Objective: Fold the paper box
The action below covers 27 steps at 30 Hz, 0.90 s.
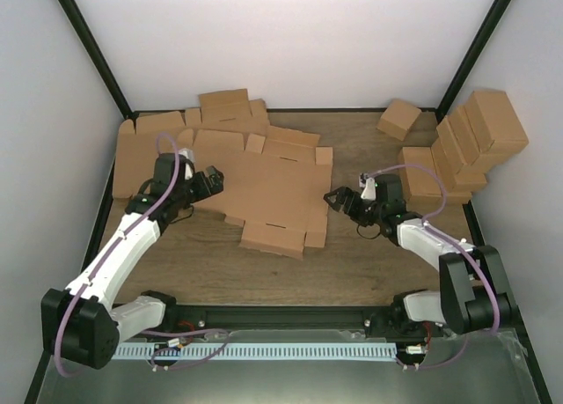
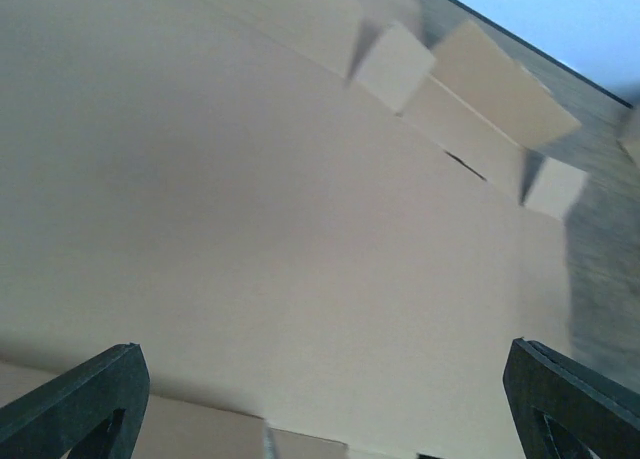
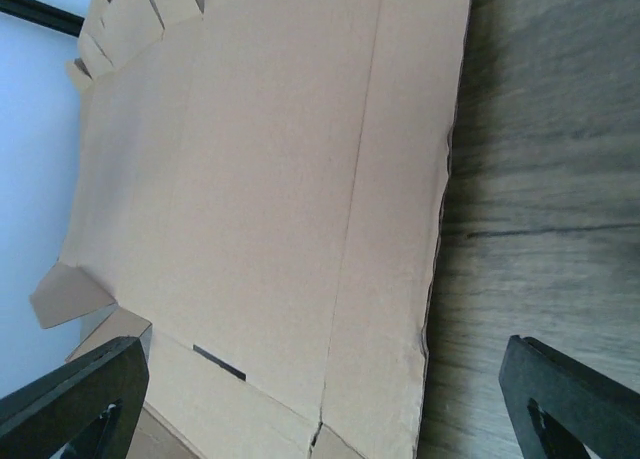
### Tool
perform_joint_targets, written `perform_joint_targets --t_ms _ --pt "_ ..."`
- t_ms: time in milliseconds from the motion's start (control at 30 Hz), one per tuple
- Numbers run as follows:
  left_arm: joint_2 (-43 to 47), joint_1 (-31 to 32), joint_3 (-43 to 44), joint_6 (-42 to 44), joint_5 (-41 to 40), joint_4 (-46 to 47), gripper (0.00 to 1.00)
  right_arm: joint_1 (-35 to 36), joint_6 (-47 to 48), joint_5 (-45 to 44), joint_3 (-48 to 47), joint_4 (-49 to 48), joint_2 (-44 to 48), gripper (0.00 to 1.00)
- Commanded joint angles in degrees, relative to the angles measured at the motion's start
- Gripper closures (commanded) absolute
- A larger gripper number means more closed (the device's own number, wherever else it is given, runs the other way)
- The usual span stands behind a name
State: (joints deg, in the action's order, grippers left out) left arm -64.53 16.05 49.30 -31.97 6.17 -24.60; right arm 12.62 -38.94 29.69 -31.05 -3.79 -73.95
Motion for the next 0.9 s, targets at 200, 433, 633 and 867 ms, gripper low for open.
perform_joint_targets --t_ms 200,433,633,867 --pt "4.5 -1.5 0.6 -0.7 -10.8 -4.4 0.00 0.4 -2.5 5.4 2.4 -3.4 -6.3 0.08" --pt "9.7 -1.5 -0.1 -0.8 -10.6 -2.1 0.00 0.5 -2.9 8.6 3.7 -7.7 -11.4 0.25" --pt "13.7 -1.5 0.4 -0.3 -11.6 -1.6 0.00 0.5 -3.6 10.2 2.9 -10.6 -16.7 0.38" --pt "16.5 -1.5 0.5 -0.4 -11.2 -1.2 0.00 0.6 -3.8 12.4 -1.7 -14.6 -23.6 0.62"
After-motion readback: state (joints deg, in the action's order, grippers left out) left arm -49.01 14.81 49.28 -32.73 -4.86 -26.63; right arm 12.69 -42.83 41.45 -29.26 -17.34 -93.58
